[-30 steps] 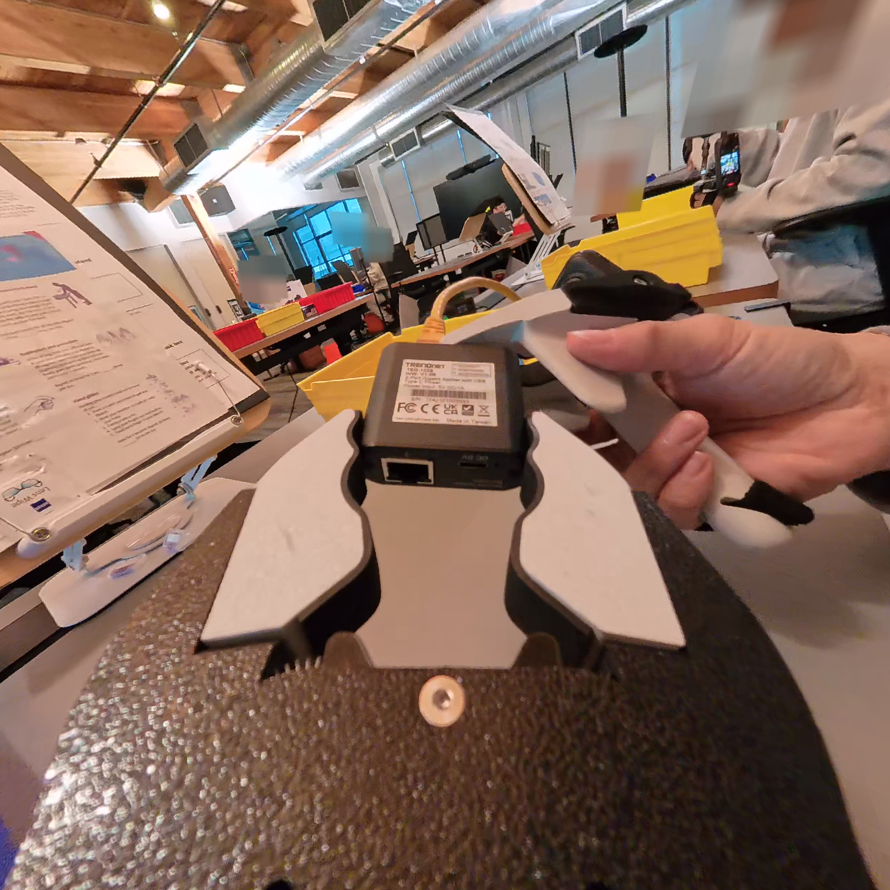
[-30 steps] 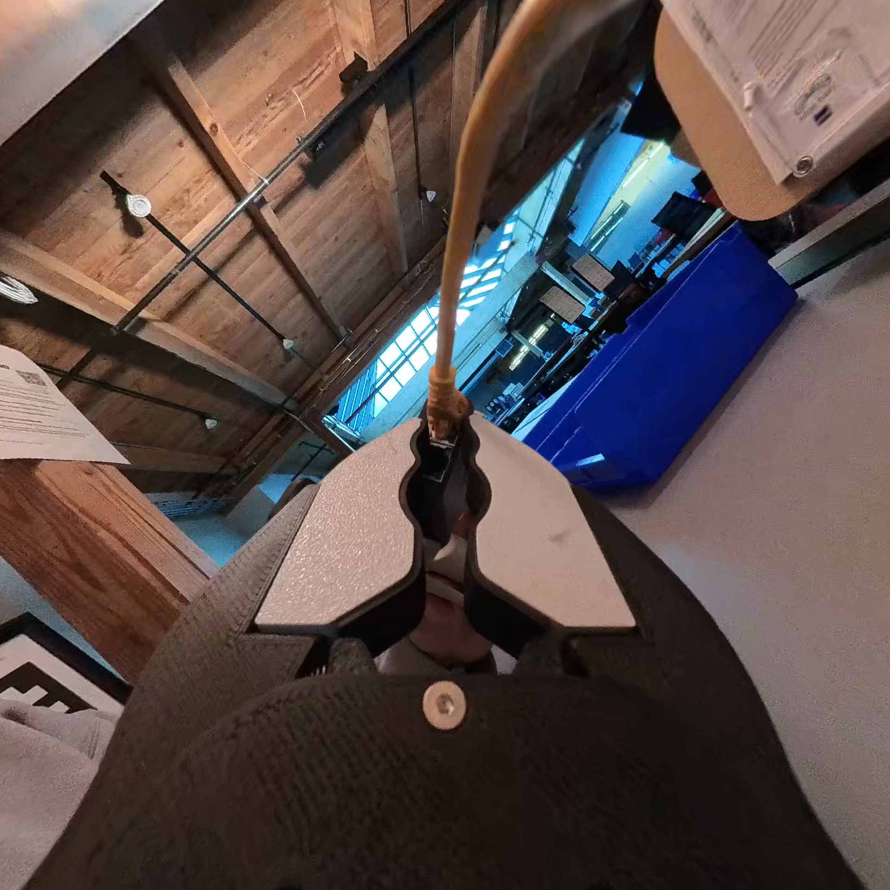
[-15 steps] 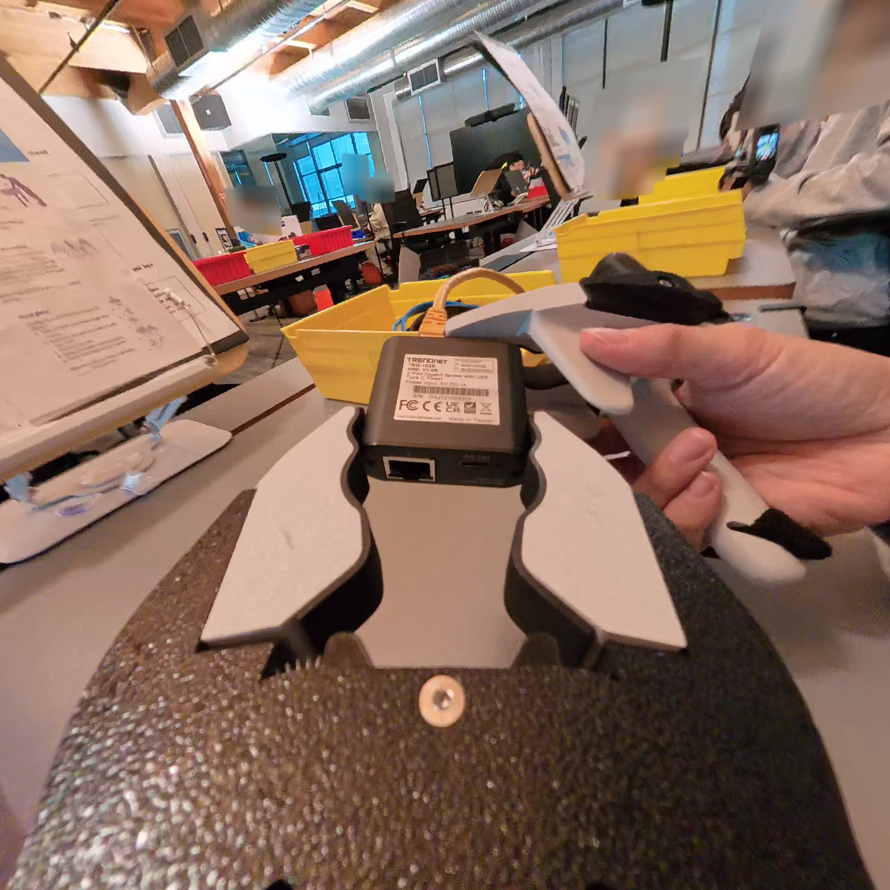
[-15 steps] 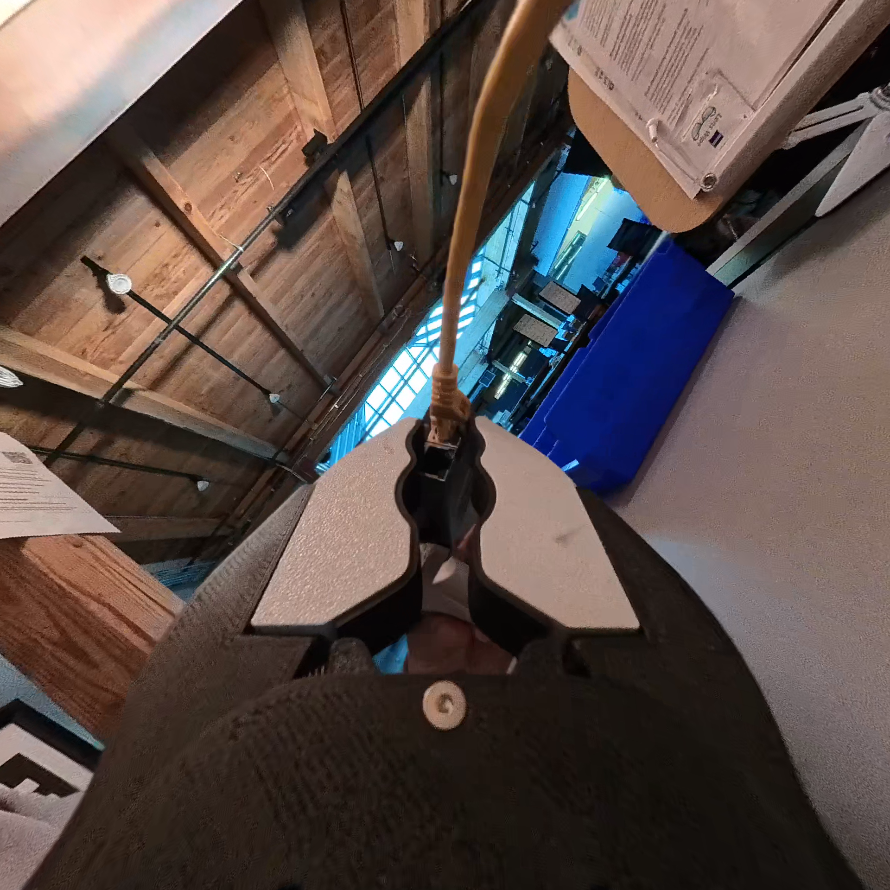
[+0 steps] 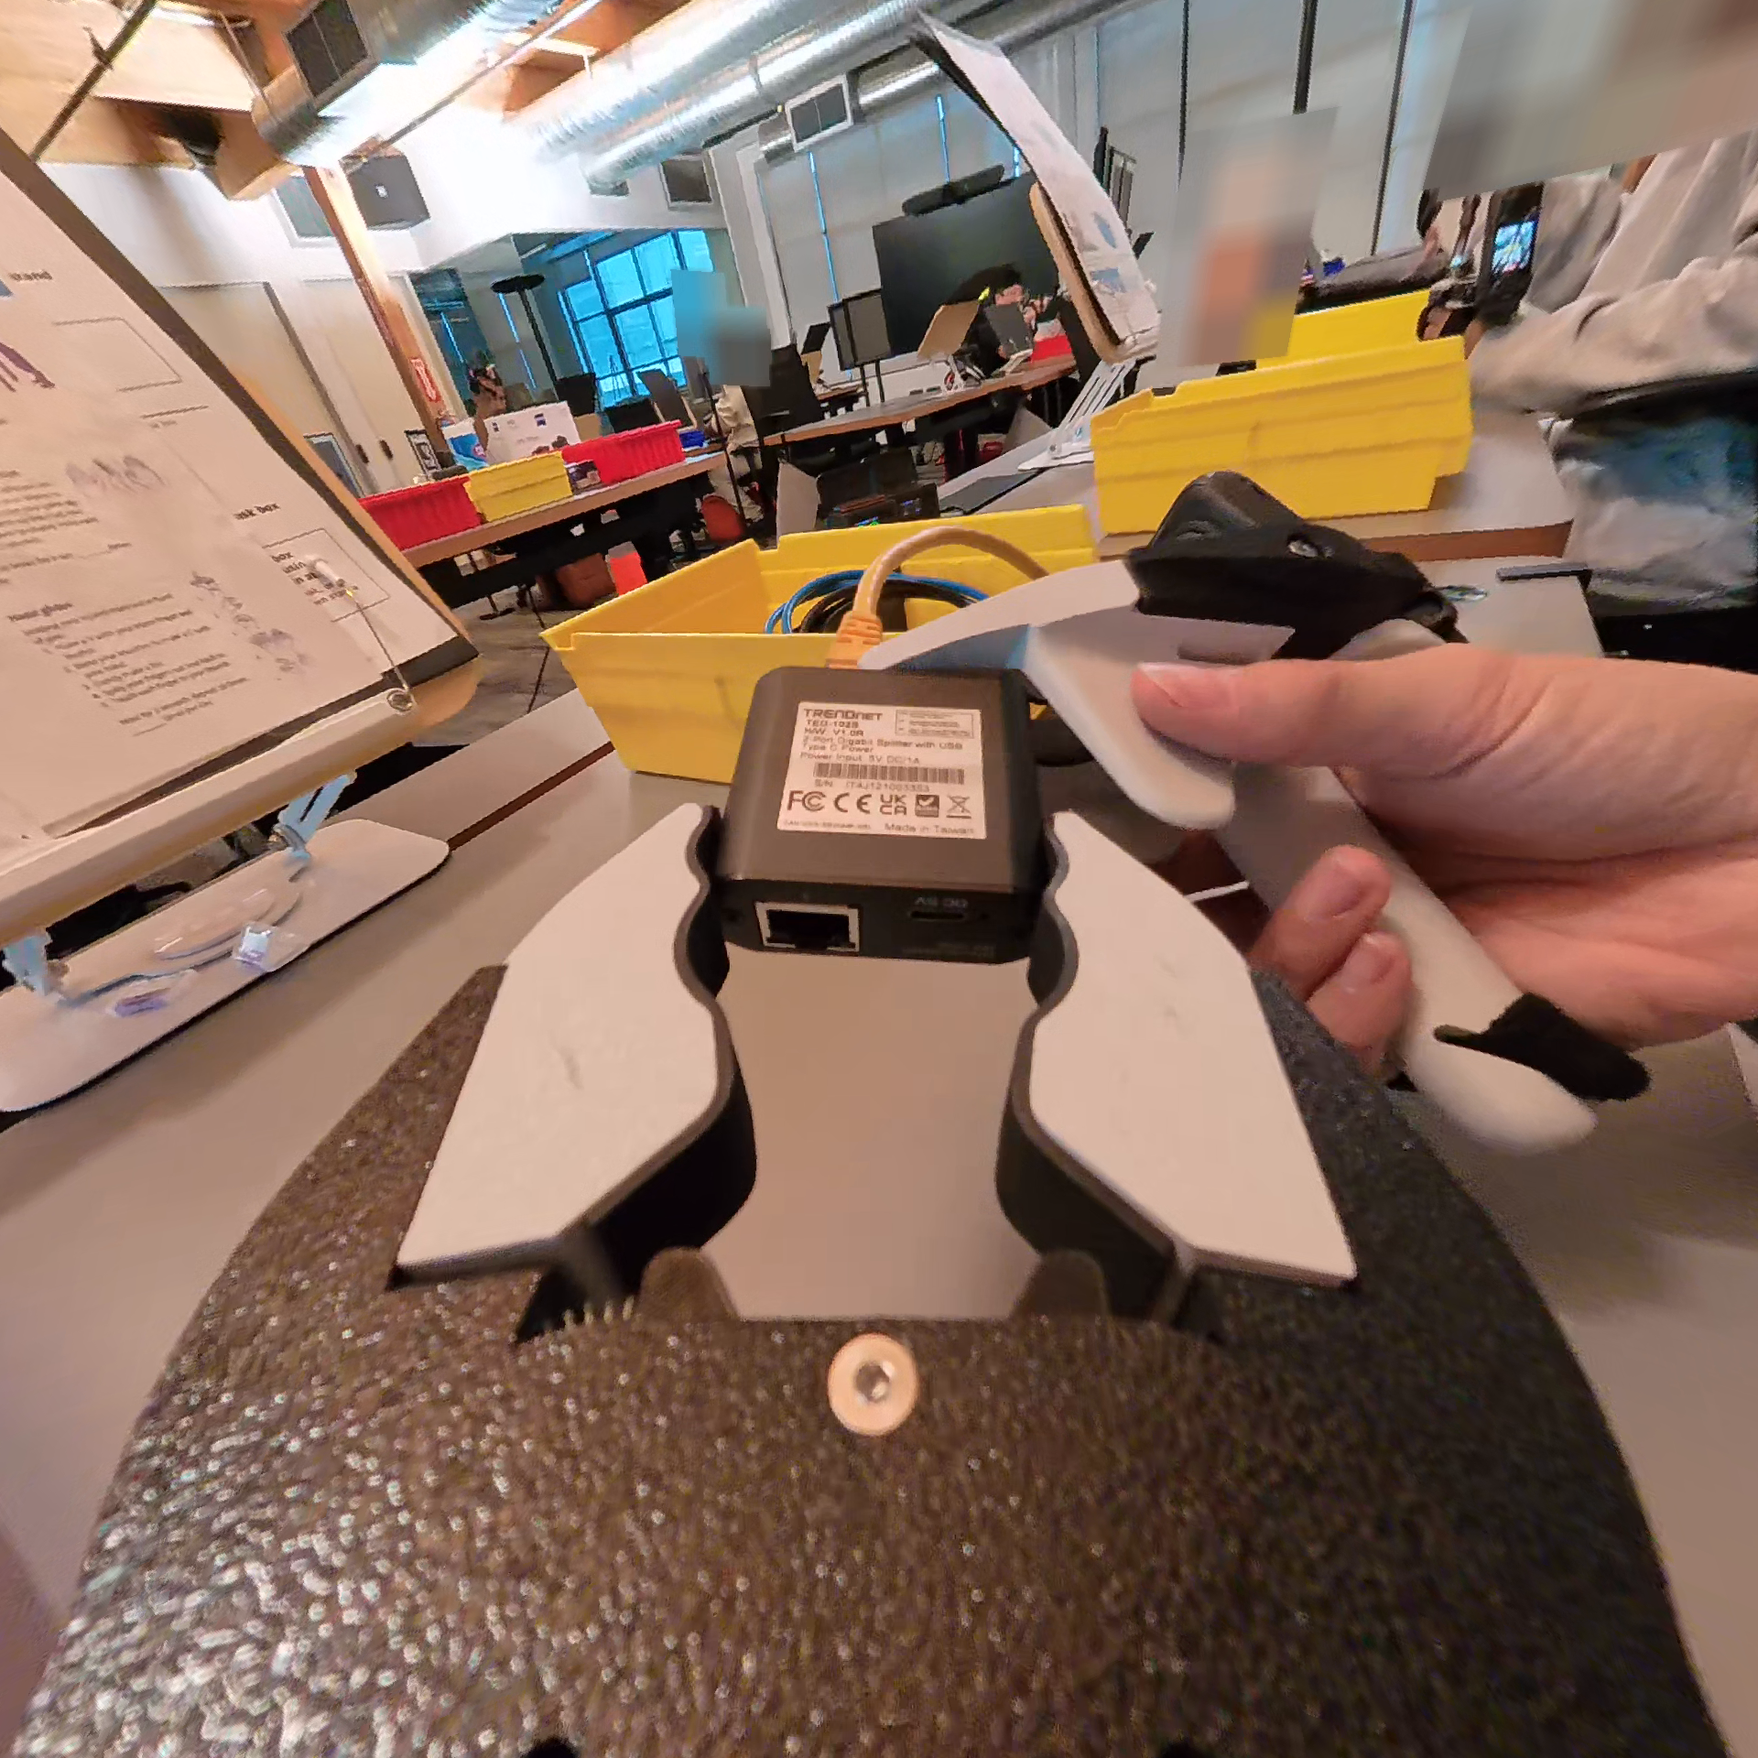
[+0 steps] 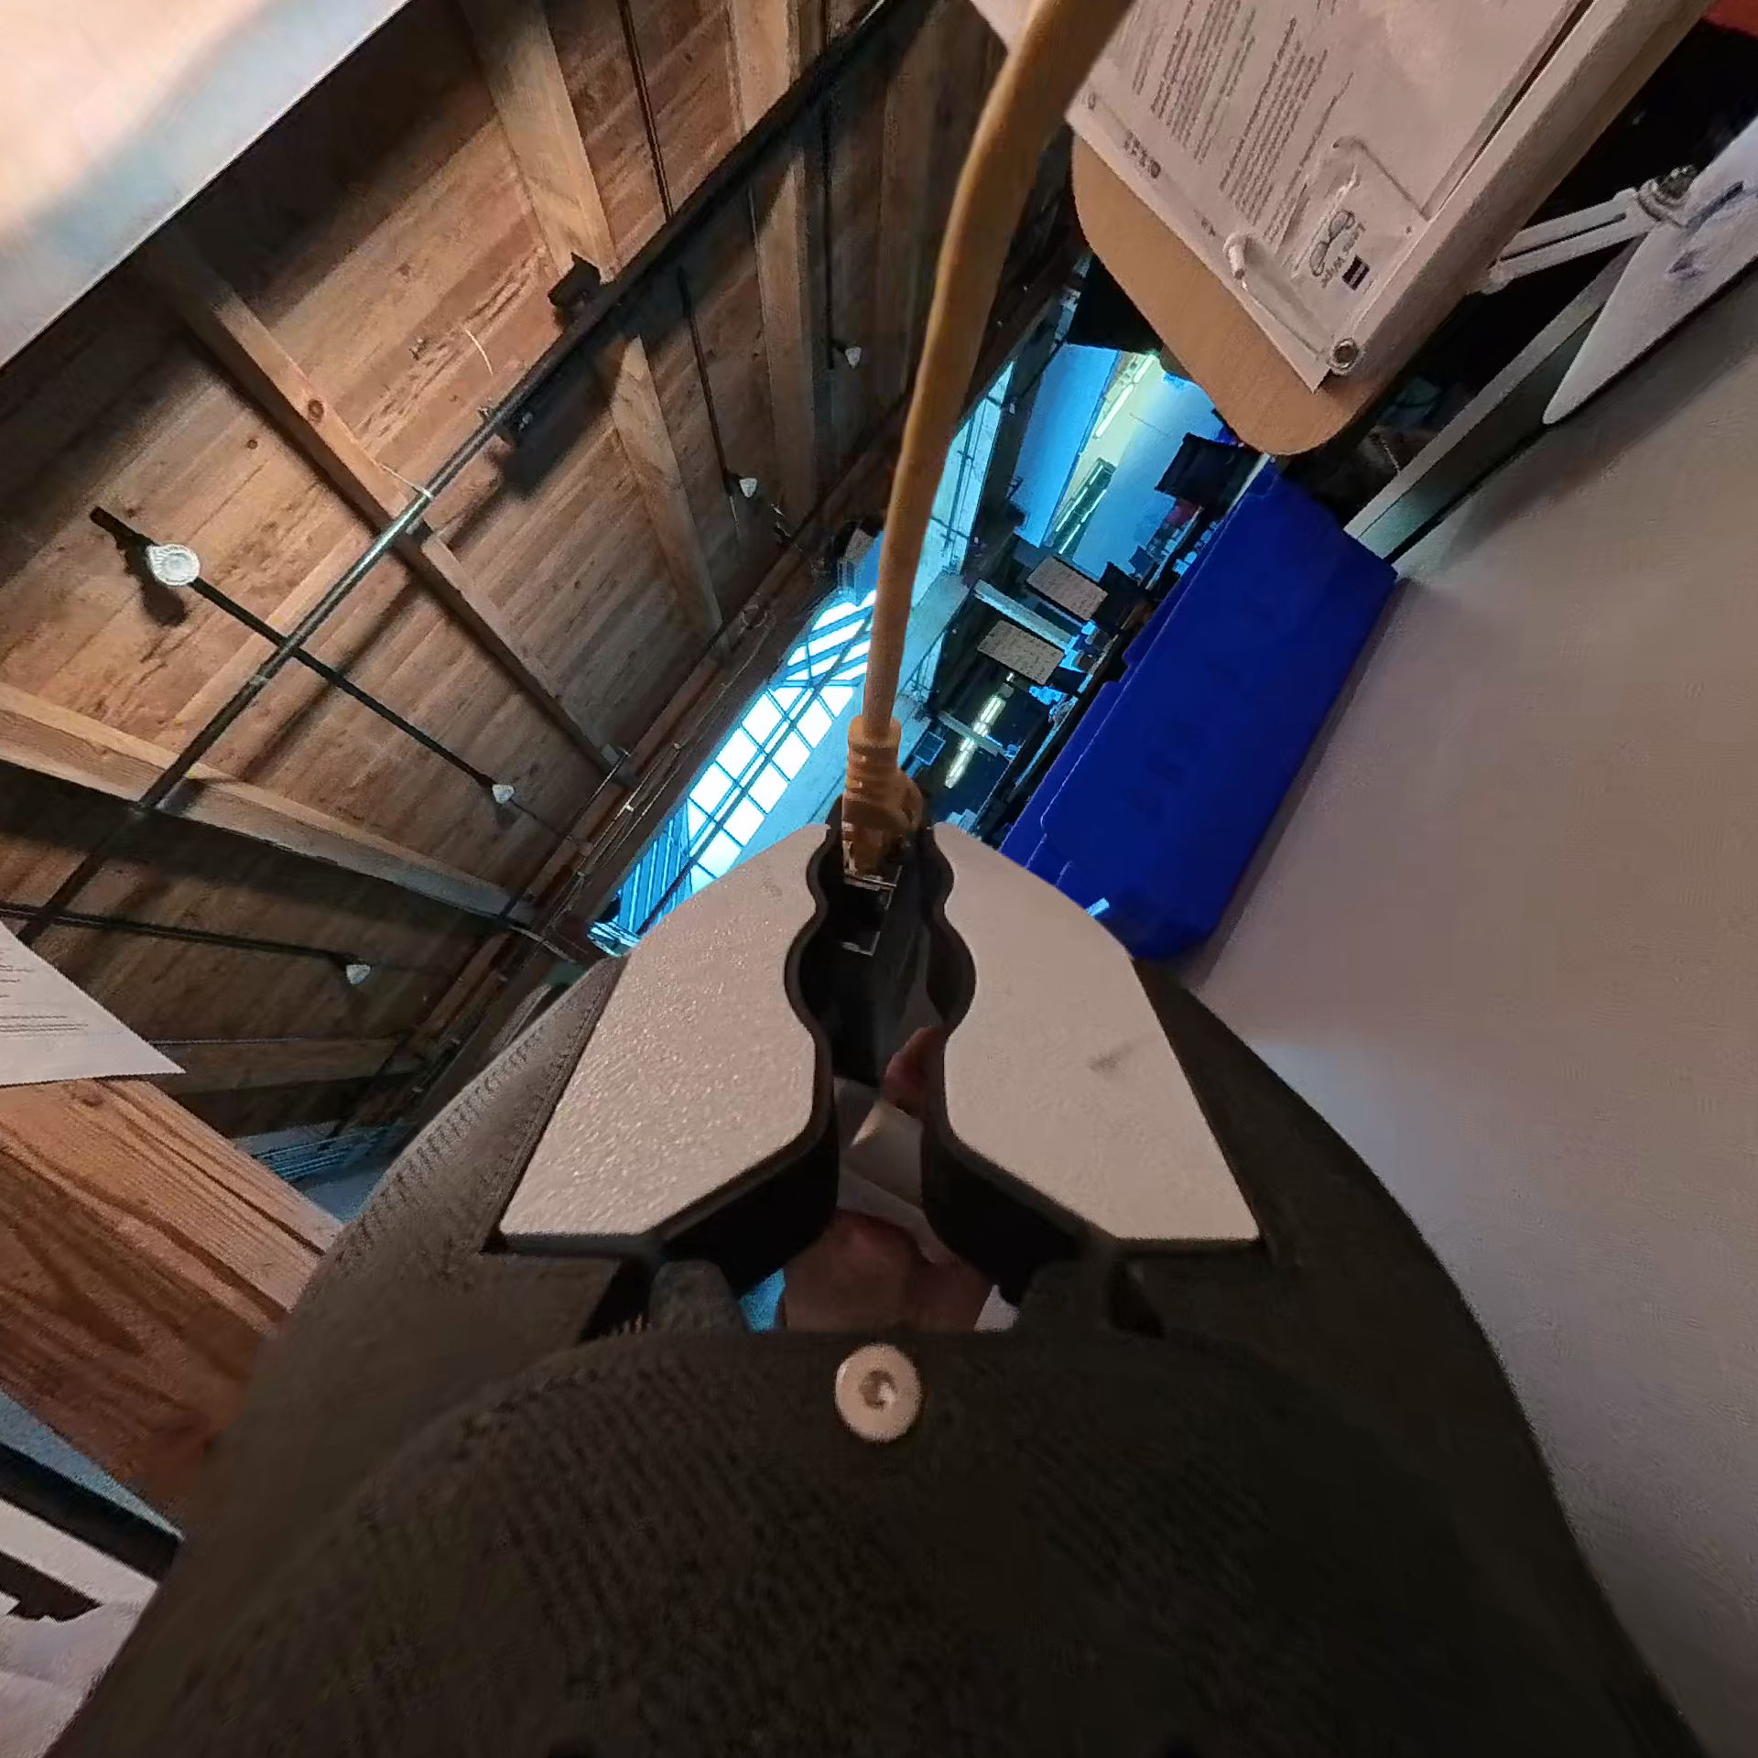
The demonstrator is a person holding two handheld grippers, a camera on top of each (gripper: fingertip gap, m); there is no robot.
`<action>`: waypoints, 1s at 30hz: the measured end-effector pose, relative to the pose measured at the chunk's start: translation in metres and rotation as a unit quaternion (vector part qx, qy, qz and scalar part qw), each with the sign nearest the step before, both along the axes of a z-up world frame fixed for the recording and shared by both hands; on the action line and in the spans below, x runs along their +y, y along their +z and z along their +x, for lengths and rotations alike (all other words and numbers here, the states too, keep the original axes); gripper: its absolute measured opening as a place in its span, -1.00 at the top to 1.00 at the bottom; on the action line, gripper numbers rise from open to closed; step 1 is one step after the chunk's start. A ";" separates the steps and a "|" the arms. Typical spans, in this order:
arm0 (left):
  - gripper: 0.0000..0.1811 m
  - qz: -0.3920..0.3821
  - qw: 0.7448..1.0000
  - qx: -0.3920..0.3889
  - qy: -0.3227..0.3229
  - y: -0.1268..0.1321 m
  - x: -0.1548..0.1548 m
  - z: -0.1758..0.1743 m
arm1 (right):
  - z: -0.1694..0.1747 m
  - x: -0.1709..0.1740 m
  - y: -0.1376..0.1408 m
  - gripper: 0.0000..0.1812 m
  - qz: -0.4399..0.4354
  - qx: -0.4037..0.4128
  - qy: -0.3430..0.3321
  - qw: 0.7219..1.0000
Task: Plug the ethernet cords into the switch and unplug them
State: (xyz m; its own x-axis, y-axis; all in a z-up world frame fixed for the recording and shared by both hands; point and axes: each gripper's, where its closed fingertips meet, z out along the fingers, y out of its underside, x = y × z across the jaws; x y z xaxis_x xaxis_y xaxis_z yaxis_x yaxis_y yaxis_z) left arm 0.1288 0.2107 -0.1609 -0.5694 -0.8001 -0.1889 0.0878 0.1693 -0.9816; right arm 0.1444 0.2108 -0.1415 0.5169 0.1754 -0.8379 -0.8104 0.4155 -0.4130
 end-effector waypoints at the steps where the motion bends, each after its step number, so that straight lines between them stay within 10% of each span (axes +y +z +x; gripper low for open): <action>1: 0.32 0.002 1.000 -0.002 0.000 0.000 0.000 0.000 | 0.000 -0.001 0.000 0.85 0.005 0.002 0.003 1.000; 30: 0.33 0.108 0.989 -0.070 0.069 -0.005 0.001 0.007 | 0.001 -0.002 -0.002 0.89 0.020 -0.073 0.024 0.997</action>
